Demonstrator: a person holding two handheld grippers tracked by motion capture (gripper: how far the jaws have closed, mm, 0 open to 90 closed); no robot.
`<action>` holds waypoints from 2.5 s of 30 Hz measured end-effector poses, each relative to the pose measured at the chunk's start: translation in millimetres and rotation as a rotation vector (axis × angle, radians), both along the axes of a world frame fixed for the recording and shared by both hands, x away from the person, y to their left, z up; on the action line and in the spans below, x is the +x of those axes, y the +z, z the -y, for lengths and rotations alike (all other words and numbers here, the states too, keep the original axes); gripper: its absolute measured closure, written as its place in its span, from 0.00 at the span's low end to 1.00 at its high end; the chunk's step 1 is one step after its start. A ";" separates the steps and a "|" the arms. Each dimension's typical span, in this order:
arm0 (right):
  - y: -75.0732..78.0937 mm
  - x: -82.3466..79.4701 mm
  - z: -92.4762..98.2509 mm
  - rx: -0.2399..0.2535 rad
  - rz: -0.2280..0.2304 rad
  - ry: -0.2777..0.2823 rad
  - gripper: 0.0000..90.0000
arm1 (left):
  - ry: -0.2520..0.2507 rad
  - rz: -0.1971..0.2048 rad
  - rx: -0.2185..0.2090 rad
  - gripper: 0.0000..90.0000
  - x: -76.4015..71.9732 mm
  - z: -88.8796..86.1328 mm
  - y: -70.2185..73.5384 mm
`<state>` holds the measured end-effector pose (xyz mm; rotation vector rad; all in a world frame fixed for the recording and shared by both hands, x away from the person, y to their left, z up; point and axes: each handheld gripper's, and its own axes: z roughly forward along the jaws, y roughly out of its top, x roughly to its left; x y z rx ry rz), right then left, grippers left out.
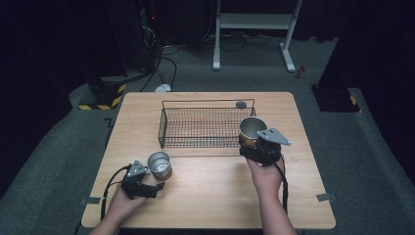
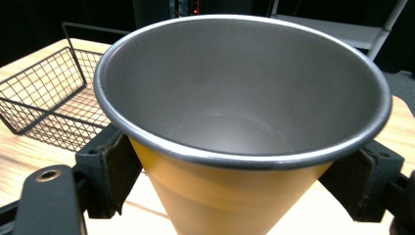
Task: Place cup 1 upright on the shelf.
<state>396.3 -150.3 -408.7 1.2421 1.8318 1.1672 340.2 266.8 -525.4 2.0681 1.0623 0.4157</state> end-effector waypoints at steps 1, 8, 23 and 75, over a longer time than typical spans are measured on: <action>1.2 0.8 -1.6 0.000 0.001 0.001 0.18 | 0.000 0.000 0.000 0.04 0.0 0.0 0.0; 7.3 7.3 -11.3 -0.012 0.008 0.020 0.18 | 0.002 -0.004 0.002 0.04 0.1 -0.6 0.2; 19.7 21.2 -24.9 -0.002 0.005 0.036 0.18 | 0.012 -0.013 -0.010 0.00 0.2 -1.3 0.3; -4.9 88.5 -47.0 -0.019 -0.070 -0.004 0.18 | -0.006 -0.018 -0.003 0.00 0.4 -1.3 -0.2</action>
